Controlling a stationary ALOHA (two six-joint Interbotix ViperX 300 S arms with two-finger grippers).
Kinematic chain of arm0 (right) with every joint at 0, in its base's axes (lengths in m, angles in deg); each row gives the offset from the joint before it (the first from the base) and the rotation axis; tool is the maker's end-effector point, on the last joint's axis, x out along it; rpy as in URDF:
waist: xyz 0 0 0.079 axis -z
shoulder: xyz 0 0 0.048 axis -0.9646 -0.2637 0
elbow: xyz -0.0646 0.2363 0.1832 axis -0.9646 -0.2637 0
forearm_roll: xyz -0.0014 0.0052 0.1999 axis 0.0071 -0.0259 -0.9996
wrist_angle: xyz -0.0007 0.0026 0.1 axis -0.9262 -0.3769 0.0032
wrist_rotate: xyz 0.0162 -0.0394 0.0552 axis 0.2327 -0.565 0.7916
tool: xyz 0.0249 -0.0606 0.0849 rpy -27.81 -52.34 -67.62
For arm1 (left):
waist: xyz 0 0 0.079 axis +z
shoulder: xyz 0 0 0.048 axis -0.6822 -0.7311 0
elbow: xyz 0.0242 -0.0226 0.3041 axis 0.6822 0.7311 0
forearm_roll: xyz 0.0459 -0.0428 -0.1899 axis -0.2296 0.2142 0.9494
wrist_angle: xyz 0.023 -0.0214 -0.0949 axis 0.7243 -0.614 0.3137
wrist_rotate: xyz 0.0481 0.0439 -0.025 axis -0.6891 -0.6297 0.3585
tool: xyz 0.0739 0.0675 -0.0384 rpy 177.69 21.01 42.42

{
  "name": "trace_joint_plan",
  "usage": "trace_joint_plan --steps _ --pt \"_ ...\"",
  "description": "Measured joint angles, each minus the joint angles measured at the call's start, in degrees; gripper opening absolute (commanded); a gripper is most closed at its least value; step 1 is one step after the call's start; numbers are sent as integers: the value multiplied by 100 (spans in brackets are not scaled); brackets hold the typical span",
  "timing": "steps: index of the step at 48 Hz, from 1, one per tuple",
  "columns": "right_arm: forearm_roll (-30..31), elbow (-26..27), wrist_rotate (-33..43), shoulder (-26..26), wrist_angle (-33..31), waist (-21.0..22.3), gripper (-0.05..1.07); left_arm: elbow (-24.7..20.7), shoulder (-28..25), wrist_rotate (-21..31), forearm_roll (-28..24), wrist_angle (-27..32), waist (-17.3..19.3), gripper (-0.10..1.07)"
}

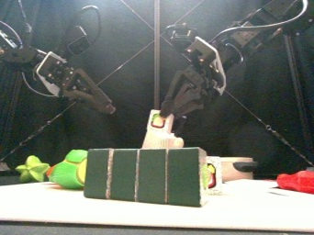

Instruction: Hand sushi to left hand

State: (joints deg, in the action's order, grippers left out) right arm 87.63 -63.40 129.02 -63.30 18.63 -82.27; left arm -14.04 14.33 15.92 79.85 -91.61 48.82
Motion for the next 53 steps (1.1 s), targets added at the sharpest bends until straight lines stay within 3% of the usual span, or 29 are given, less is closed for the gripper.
trace_joint_plan --steps 18,39,53 --pt "308 237 0 -18 9 44 46 -343 -615 -26 0 -211 -211 87" --pt "404 404 0 -299 26 114 45 -817 -1441 -18 -18 -765 -237 87" --pt "439 431 0 -316 26 123 45 -1107 -1846 -26 -9 -800 -237 85"
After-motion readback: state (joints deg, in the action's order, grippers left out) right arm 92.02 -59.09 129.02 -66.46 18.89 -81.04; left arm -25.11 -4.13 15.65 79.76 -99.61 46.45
